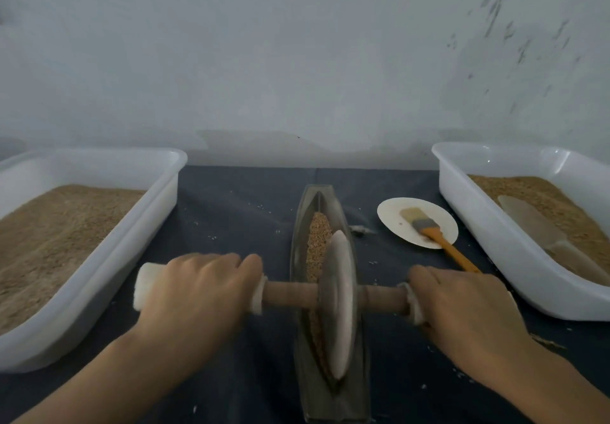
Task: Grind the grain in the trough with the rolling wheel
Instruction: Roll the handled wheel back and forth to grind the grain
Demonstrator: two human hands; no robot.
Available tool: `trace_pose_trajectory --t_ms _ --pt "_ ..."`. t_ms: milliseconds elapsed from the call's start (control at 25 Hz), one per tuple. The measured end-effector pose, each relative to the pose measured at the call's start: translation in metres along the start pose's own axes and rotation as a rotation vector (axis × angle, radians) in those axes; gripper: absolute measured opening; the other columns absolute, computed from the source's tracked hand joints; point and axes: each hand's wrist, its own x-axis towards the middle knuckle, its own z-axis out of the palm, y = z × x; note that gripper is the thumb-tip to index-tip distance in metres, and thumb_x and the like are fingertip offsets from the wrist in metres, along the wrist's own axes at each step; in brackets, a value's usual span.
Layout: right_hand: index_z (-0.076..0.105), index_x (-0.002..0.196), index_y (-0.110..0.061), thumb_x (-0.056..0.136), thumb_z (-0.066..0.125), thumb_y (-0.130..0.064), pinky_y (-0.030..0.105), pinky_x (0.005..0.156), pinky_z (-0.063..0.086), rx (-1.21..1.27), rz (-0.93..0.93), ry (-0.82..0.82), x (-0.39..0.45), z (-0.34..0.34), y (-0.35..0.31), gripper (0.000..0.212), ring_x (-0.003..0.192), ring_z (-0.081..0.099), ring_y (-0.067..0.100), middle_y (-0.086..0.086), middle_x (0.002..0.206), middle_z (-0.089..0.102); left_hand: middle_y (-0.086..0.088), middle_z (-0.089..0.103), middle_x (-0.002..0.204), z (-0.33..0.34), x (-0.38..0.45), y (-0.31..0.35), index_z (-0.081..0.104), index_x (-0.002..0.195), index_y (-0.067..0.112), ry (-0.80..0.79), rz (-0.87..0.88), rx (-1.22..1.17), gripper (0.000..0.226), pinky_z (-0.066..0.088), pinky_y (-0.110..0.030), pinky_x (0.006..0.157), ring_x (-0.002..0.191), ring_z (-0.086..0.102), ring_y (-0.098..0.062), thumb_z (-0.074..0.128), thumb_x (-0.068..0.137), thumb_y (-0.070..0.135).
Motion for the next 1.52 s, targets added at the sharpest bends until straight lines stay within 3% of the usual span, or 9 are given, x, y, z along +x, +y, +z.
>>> trace_pose_trajectory --t_ms 240,440,560,760,920,1080,1240,1400,1520 --pt "0.048 0.088 -0.022 0.080 0.068 -0.024 0.028 0.046 0.030 -0.181 0.147 -0.038 0.065 0.029 0.012 0.021 0.058 0.050 0.016 -0.005 0.074 0.059 0.005 0.060 0.070 0.044 0.053 -0.015 0.049 0.078 0.023 -0.174 -0.198 0.063 0.024 0.039 -0.031 0.051 0.059 0.060 -0.021 0.073 0.073 0.027" --pt "0.046 0.094 -0.018 0.088 0.059 -0.022 0.031 0.052 0.028 -0.121 0.218 -0.057 0.102 0.032 0.020 0.015 0.060 0.049 0.023 0.000 0.076 0.056 0.004 0.063 0.088 0.056 0.091 -0.026 0.039 0.086 0.026 -0.245 -0.258 0.070 0.018 0.039 -0.033 0.061 0.077 0.061 -0.023 0.056 0.087 0.031" --pt "0.045 0.082 -0.024 0.073 0.074 -0.027 0.028 0.046 0.031 -0.081 0.132 -0.022 0.052 0.021 0.010 0.031 0.052 0.048 0.016 -0.007 0.064 0.047 0.005 0.060 0.072 0.032 0.048 -0.011 0.044 0.079 0.025 -0.210 -0.180 0.057 0.021 0.038 -0.029 0.052 0.062 0.061 -0.020 0.064 0.076 0.031" --pt "0.049 0.061 -0.021 0.022 0.091 -0.018 0.017 0.043 0.012 0.019 -0.007 0.070 -0.002 0.002 0.000 0.057 0.036 0.030 0.010 -0.006 0.047 0.043 0.009 0.039 0.046 0.002 -0.004 0.001 0.045 0.058 0.023 0.035 -0.033 -0.013 0.019 -0.002 -0.020 0.049 0.033 0.039 -0.016 0.064 0.060 0.025" --pt "0.052 0.081 -0.021 0.066 0.080 -0.024 0.026 0.043 0.021 -0.153 0.119 -0.021 0.061 0.023 0.011 0.032 0.049 0.043 0.014 -0.005 0.066 0.058 0.005 0.062 0.072 0.038 0.050 -0.011 0.043 0.078 0.025 -0.221 -0.193 0.105 0.028 0.034 -0.028 0.050 0.059 0.059 -0.019 0.070 0.073 0.031" --pt "0.047 0.097 -0.018 0.088 0.060 -0.024 0.030 0.051 0.031 -0.168 0.229 -0.045 0.114 0.037 0.025 0.017 0.067 0.058 0.020 -0.001 0.085 0.063 0.004 0.064 0.089 0.061 0.101 -0.029 0.042 0.088 0.025 -0.237 -0.277 0.118 0.015 0.035 -0.032 0.059 0.075 0.060 -0.021 0.055 0.088 0.030" --pt "0.047 0.084 -0.022 0.075 0.072 -0.023 0.029 0.047 0.031 -0.090 0.163 -0.037 0.061 0.028 0.012 0.026 0.054 0.049 0.016 -0.004 0.069 0.058 0.004 0.062 0.073 0.035 0.054 -0.011 0.049 0.081 0.023 -0.194 -0.204 0.074 0.025 0.033 -0.028 0.052 0.061 0.061 -0.020 0.072 0.071 0.028" --pt "0.052 0.063 -0.020 0.035 0.082 -0.012 0.024 0.041 0.023 -0.010 -0.049 0.198 -0.004 -0.001 -0.002 0.042 0.038 0.041 0.014 -0.004 0.050 0.047 0.009 0.041 0.049 -0.007 -0.010 0.007 0.047 0.059 0.025 0.057 -0.055 -0.050 0.023 0.001 -0.017 0.050 0.036 0.043 -0.015 0.069 0.056 0.029" --pt "0.054 0.065 -0.021 0.039 0.086 -0.016 0.024 0.038 0.030 0.021 0.009 0.024 0.008 0.003 -0.002 0.042 0.040 0.045 0.012 -0.005 0.053 0.051 0.008 0.043 0.048 -0.003 -0.006 0.005 0.048 0.059 0.026 -0.109 -0.086 -0.046 0.040 0.003 -0.016 0.046 0.035 0.044 -0.014 0.083 0.041 0.027"
